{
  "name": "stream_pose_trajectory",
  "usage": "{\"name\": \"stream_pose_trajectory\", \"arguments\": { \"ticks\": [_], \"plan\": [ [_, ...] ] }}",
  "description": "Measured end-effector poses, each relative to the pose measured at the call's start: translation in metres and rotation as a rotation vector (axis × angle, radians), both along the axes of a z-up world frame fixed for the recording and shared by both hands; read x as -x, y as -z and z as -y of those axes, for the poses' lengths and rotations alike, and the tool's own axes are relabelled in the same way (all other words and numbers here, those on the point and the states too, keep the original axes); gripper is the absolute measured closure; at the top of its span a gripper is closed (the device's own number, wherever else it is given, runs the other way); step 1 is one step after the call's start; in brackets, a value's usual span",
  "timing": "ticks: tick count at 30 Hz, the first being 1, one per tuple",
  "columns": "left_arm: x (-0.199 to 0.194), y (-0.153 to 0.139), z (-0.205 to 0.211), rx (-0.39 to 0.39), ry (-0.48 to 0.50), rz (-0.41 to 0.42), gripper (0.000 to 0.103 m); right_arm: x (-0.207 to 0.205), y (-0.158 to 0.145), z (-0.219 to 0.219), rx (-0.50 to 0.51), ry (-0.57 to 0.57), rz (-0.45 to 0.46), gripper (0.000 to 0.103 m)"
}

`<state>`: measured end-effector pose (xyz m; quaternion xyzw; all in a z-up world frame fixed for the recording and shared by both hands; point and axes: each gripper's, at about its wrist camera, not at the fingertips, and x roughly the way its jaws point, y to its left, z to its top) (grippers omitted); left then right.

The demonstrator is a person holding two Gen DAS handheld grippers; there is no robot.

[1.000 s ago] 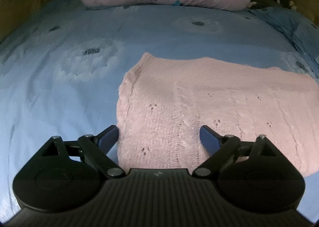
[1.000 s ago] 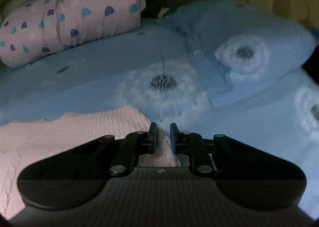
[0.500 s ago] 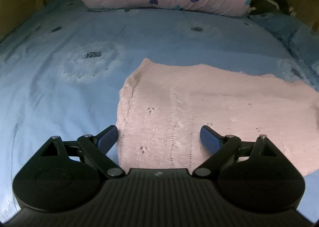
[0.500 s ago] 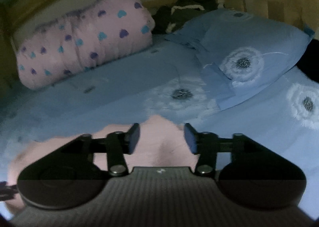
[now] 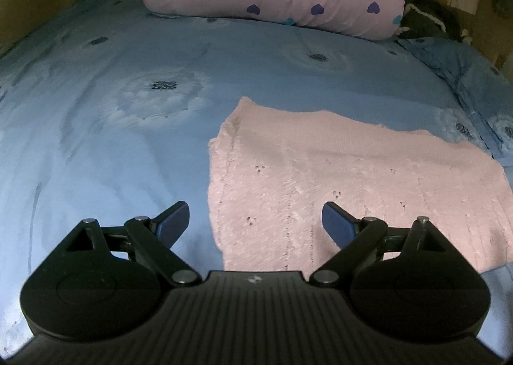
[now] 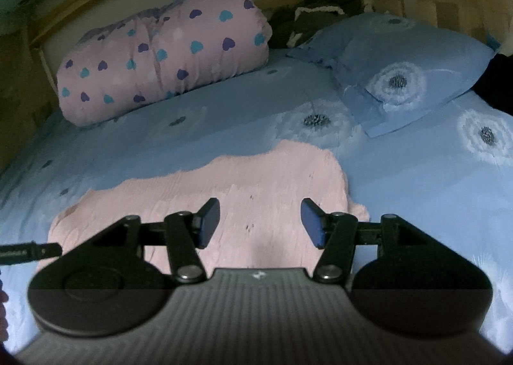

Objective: Fold small clothes

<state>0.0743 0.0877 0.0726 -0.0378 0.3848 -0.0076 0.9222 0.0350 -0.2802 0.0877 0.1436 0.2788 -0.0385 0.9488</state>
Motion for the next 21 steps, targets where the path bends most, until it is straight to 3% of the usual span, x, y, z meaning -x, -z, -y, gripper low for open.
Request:
{"name": "stream_pose_trajectory", "arguments": {
  "ticks": [4,10,21],
  "plan": [
    [0.004,0.0,-0.004,0.009,0.0,-0.004,0.01,0.013,0.001,-0.001,-0.025,0.014,-0.007,0.032],
    [0.011,-0.001,0.0,-0.01,0.03,-0.005,0.01,0.031,0.008,0.001,-0.041,0.076,-0.035,0.032],
    [0.01,0.012,0.008,-0.061,0.057,-0.026,0.009,0.037,0.046,0.02,-0.244,0.194,-0.088,0.032]
  ]
}}
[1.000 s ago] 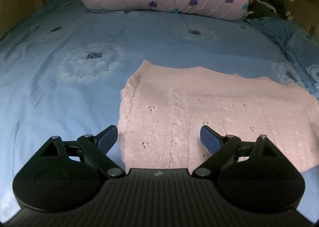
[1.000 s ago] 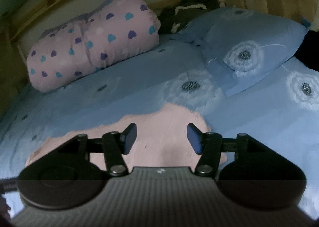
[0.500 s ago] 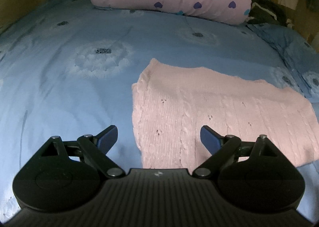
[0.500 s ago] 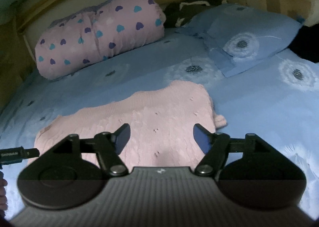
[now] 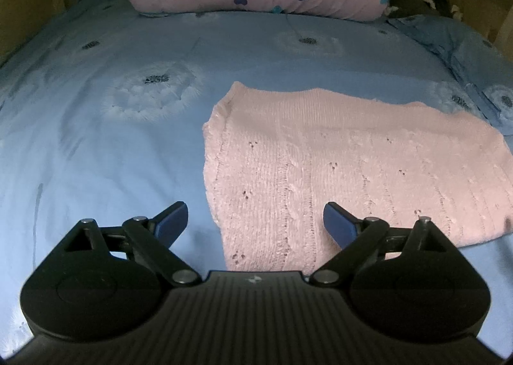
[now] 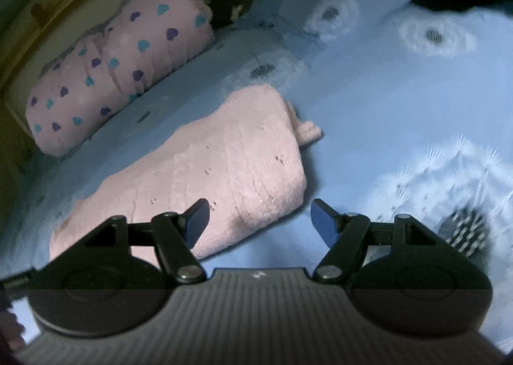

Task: Fold small clothes
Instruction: 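Lower the right gripper onto the cardigan edge and close on it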

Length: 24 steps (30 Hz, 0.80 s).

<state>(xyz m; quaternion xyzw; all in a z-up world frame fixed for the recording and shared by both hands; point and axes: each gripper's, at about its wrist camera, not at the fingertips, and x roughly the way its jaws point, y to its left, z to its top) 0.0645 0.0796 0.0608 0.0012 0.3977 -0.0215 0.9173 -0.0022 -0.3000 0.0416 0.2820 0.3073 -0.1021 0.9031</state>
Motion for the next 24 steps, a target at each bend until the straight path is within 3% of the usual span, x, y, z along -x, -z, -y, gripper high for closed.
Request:
{"name": "stream_pose_trajectory", "arguments": {
  "ticks": [7,12,19,24],
  "plan": [
    [-0.009,0.01,-0.001,-0.009,-0.011,-0.033,0.009,-0.018,0.027,-0.003,-0.179,0.054,0.036,0.028],
    [-0.015,0.019,-0.002,-0.02,-0.014,-0.06,0.009,-0.024,0.035,-0.004,-0.22,0.101,0.101,0.02],
    [-0.02,0.023,-0.004,0.008,-0.03,-0.077,0.008,-0.035,0.045,0.006,-0.294,0.123,0.172,0.018],
    [-0.021,0.024,-0.003,0.008,-0.029,-0.08,0.007,-0.044,0.047,0.004,-0.294,0.134,0.2,0.018]
  ]
}}
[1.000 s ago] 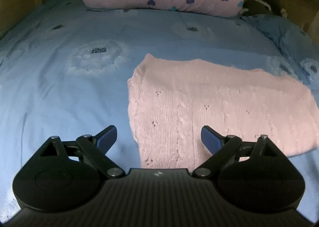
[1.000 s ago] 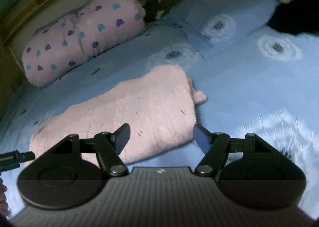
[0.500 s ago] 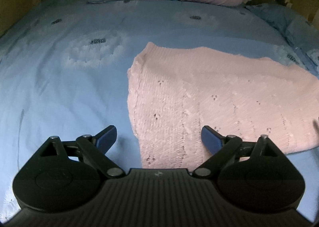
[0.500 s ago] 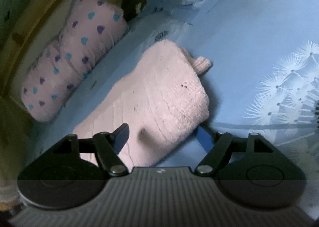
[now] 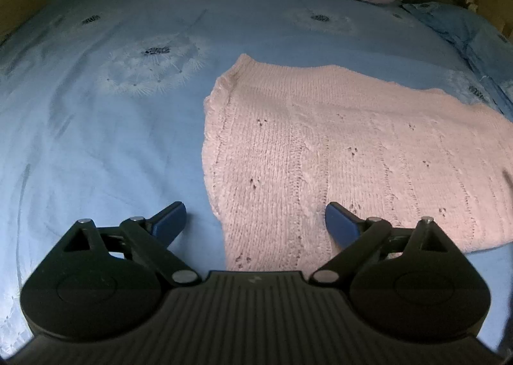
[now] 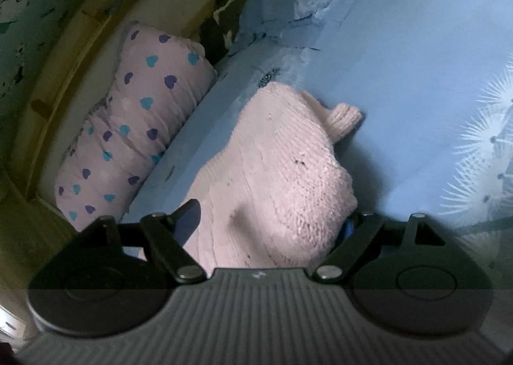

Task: Fold small clothes
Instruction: 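Lower the right gripper onto the cardigan edge and close on it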

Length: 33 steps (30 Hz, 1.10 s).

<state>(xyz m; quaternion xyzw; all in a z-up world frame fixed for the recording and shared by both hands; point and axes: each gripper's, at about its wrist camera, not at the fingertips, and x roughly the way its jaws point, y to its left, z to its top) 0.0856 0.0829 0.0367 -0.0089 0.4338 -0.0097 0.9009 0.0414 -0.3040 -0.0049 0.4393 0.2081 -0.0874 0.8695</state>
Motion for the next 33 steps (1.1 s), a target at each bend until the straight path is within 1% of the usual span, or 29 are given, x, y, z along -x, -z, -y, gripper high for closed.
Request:
{"name": "stream_pose_trajectory", "arguments": {
  "ticks": [3,7,10,12,13,14,15,16,17,18,22,24,29,31,33],
  "plan": [
    [-0.001,0.001,-0.001,0.005,0.002,-0.001,0.006,-0.005,0.0,-0.002,0.012,0.016,0.007,0.018],
    [-0.003,0.003,-0.005,0.022,0.005,-0.006,0.006,-0.008,0.002,-0.001,-0.005,0.041,0.028,0.018],
    [-0.004,0.003,-0.007,0.033,0.005,-0.011,0.006,-0.008,0.002,-0.001,0.0,0.049,0.035,0.019],
    [-0.005,0.003,-0.007,0.038,0.003,-0.014,0.006,-0.008,0.002,-0.003,0.02,0.062,0.023,0.03],
    [-0.005,0.003,-0.007,0.04,0.002,-0.015,0.006,-0.008,0.003,-0.003,0.024,0.068,0.019,0.033],
    [-0.005,0.003,-0.008,0.041,0.001,-0.016,0.006,-0.008,0.004,-0.002,0.024,0.075,0.015,0.04],
    [-0.005,0.002,-0.007,0.041,0.001,-0.016,0.006,-0.007,0.004,0.0,0.019,0.083,0.008,0.047],
    [-0.004,0.002,-0.007,0.04,0.001,-0.015,0.006,-0.007,0.005,0.002,0.011,0.089,0.003,0.051],
    [-0.004,0.002,-0.007,0.038,0.001,-0.015,0.006,-0.007,0.006,0.005,0.004,0.093,-0.003,0.057],
    [-0.004,0.001,-0.006,0.035,0.002,-0.014,0.006,-0.008,0.007,0.006,-0.002,0.099,-0.01,0.061],
    [-0.002,-0.001,-0.007,0.029,0.007,-0.005,0.006,-0.009,0.006,0.009,-0.01,0.102,-0.022,0.065],
    [-0.001,-0.003,-0.009,0.031,0.004,0.003,0.006,-0.01,0.005,0.009,-0.006,0.105,-0.026,0.07],
    [-0.001,-0.011,-0.018,0.056,-0.026,0.02,0.006,-0.012,-0.003,0.012,-0.016,0.098,-0.015,0.072],
    [-0.001,-0.011,-0.023,0.068,-0.04,0.018,0.006,-0.014,-0.01,0.009,0.007,0.086,-0.007,0.073],
    [-0.001,-0.012,-0.027,0.073,-0.05,0.016,0.006,-0.016,-0.021,0.002,0.055,0.06,0.014,0.074]
  ]
}}
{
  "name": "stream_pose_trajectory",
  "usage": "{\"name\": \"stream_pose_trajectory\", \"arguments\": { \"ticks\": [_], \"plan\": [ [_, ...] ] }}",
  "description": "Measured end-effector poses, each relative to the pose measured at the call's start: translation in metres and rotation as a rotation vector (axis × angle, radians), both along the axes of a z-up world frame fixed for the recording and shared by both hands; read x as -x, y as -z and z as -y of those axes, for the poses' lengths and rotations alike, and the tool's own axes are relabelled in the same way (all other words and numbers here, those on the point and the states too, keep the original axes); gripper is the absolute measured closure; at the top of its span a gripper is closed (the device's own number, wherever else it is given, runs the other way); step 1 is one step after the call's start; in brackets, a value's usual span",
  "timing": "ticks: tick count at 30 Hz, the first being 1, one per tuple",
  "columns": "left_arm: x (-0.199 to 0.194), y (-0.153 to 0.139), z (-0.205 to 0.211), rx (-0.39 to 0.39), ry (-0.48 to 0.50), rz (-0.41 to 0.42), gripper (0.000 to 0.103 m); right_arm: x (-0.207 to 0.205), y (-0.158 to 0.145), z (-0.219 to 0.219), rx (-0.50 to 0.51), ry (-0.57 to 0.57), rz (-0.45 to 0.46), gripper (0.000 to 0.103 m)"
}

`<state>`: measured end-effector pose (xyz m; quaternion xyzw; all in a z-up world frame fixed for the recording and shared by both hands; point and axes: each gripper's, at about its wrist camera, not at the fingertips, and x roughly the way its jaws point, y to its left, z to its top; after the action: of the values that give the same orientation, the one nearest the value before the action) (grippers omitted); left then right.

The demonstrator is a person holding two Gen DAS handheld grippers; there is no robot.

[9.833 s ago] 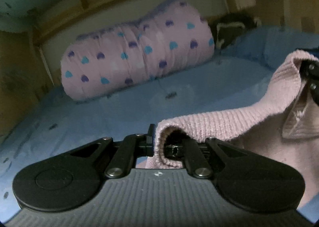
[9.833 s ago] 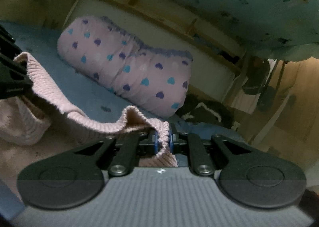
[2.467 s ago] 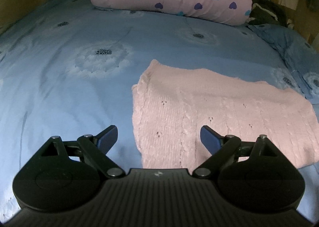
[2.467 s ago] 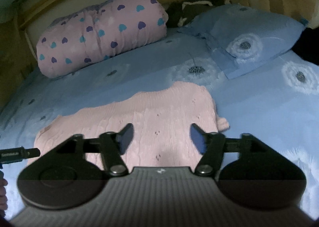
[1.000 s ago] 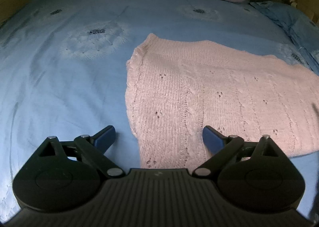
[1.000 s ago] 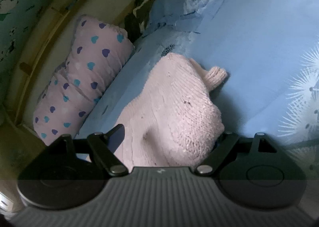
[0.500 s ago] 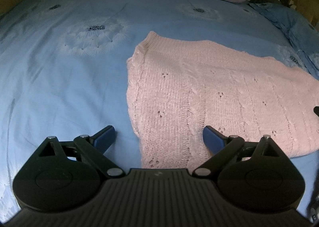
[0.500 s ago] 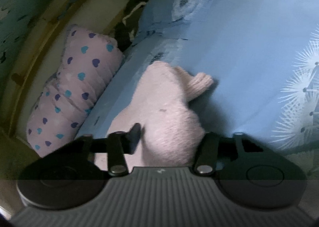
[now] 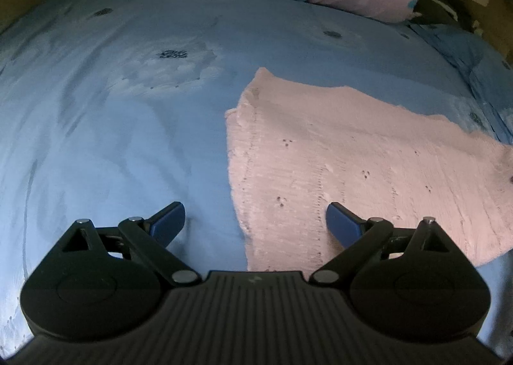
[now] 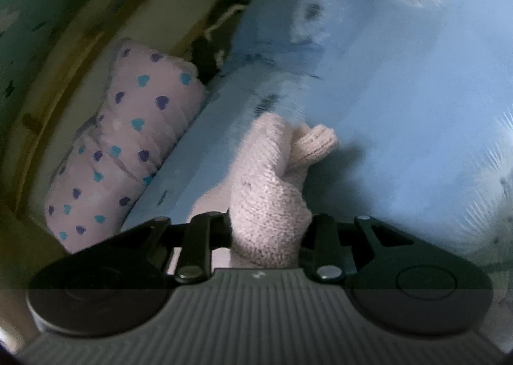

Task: Fold small clothes
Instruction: 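Lift the gripped knit with the right gripper, fold it over the bundle, release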

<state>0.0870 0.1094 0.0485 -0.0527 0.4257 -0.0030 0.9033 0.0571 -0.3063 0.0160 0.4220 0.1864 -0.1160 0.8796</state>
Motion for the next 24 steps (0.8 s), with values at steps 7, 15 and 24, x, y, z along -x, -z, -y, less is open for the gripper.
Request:
{"name": "stream_pose_trajectory", "arguments": {
  "ticks": [7,15,24],
  "plan": [
    [0.002,-0.005,-0.011,0.017,-0.019,0.013,0.006,-0.008,-0.037,-0.024,0.137,-0.09,0.048,0.075],
    [0.003,-0.007,-0.023,0.035,-0.047,0.015,0.006,-0.024,-0.067,-0.062,0.263,-0.205,0.084,0.075],
    [0.003,-0.008,-0.03,0.042,-0.059,0.019,0.006,-0.043,-0.069,-0.106,0.327,-0.346,0.069,0.075]
  ]
}}
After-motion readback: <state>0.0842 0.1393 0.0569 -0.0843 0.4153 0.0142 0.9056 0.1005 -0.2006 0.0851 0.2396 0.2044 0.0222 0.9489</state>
